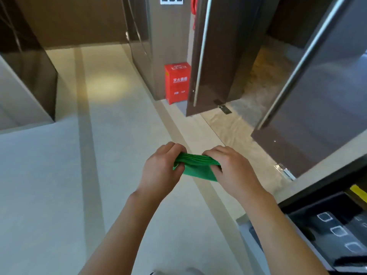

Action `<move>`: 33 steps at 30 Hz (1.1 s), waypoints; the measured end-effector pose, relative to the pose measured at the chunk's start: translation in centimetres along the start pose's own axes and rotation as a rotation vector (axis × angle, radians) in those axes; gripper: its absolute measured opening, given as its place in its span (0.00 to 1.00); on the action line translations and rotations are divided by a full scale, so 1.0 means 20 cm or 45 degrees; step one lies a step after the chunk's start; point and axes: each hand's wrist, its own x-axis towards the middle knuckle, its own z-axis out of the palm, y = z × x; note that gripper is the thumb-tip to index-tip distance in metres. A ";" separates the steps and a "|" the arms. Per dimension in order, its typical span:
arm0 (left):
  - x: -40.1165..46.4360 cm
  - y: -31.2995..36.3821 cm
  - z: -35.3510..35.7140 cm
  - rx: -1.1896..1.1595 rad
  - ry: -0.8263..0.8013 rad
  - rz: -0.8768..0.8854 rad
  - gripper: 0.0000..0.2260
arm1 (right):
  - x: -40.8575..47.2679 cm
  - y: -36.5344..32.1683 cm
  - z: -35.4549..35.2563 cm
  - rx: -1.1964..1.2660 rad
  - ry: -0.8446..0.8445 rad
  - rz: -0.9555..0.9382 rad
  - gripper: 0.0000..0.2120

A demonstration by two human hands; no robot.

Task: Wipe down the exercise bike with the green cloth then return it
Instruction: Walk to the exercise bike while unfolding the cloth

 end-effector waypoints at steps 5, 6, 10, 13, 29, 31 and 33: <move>-0.17 -0.33 -0.31 0.076 0.093 -0.186 0.12 | 0.22 -0.36 0.24 0.079 -0.094 -0.151 0.13; -0.21 -0.38 -0.37 0.082 0.117 -0.224 0.12 | 0.26 -0.42 0.28 0.099 -0.110 -0.179 0.12; -0.34 -0.56 -0.52 0.085 0.193 -0.364 0.13 | 0.41 -0.64 0.43 0.179 -0.177 -0.273 0.11; -0.40 -0.70 -0.62 0.116 0.243 -0.454 0.13 | 0.52 -0.78 0.54 0.223 -0.262 -0.349 0.11; -0.23 -1.32 -1.02 0.375 0.456 -0.820 0.12 | 1.45 -1.32 1.04 0.390 -0.478 -0.748 0.10; -0.19 -1.39 -1.07 0.420 0.483 -0.868 0.12 | 1.57 -1.39 1.09 0.414 -0.502 -0.814 0.10; -0.18 -1.45 -1.13 0.471 0.511 -0.916 0.12 | 1.67 -1.47 1.15 0.444 -0.546 -0.885 0.09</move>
